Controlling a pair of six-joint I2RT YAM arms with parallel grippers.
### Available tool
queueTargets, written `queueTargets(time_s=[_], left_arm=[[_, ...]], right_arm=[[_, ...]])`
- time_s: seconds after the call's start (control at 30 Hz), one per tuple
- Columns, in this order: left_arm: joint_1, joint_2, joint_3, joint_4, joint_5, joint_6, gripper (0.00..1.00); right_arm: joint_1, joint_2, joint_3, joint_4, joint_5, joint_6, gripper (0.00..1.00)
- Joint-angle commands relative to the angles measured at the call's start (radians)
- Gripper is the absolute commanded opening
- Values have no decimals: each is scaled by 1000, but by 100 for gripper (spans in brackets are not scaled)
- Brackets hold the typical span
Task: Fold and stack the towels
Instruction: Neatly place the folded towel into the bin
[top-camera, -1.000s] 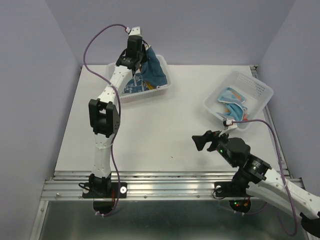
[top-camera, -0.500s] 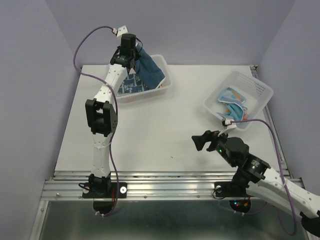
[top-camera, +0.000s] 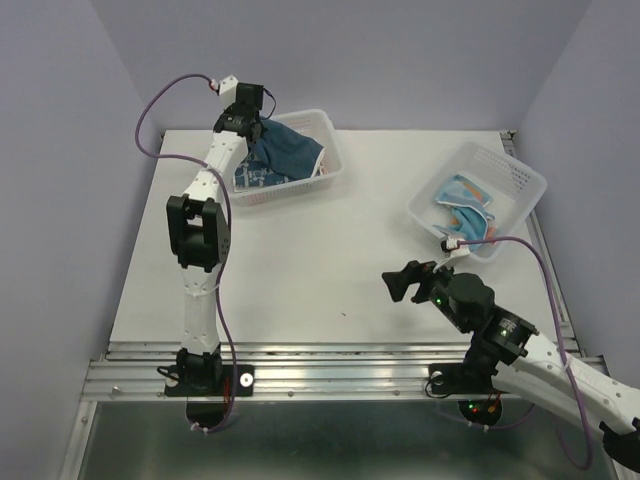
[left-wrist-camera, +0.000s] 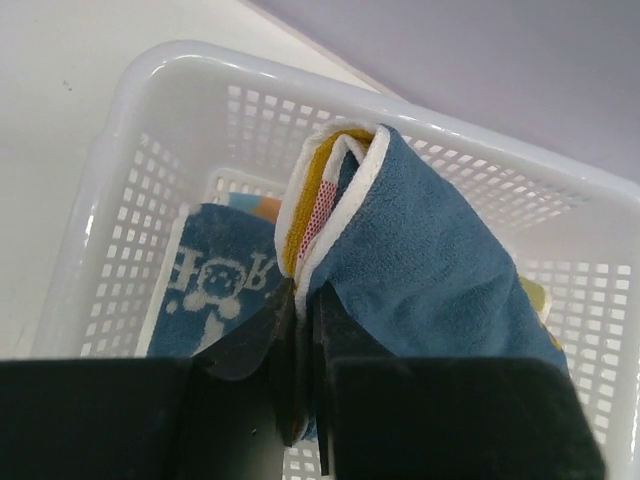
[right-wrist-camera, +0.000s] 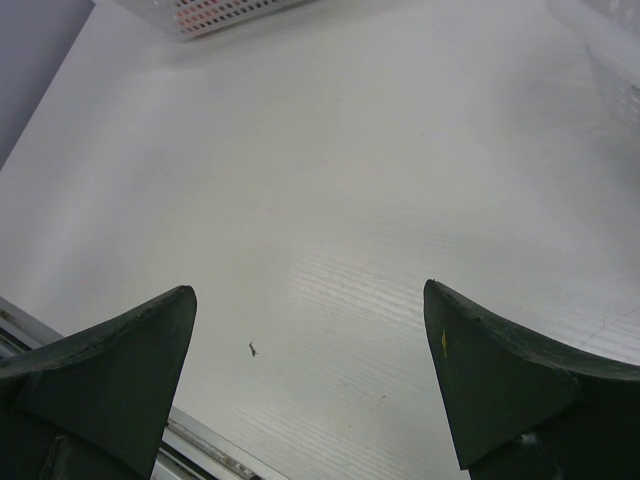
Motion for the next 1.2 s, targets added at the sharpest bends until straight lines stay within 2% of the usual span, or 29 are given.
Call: queueTargets(time_s=[0.0,0.23,0.43,0.83,1.17], left_arm=[[12,-68,11,-73,-85,-52,0],[19,-111,-66,-123,-79,-94,0],[38,-88,-12,-182,-56,-111,0],[39,-133,-9,-191,214,-151,0],[45,-182,25,-215,298,-230,0]], right_arm=[[6,3,-18,67,0,6,100],[7,33,-7,70,-7,9,100],[6,49,-1,64,-6,15,100],[6,49,-18,101,-37,41,100],[7,55,-7,91,-49,50,100]])
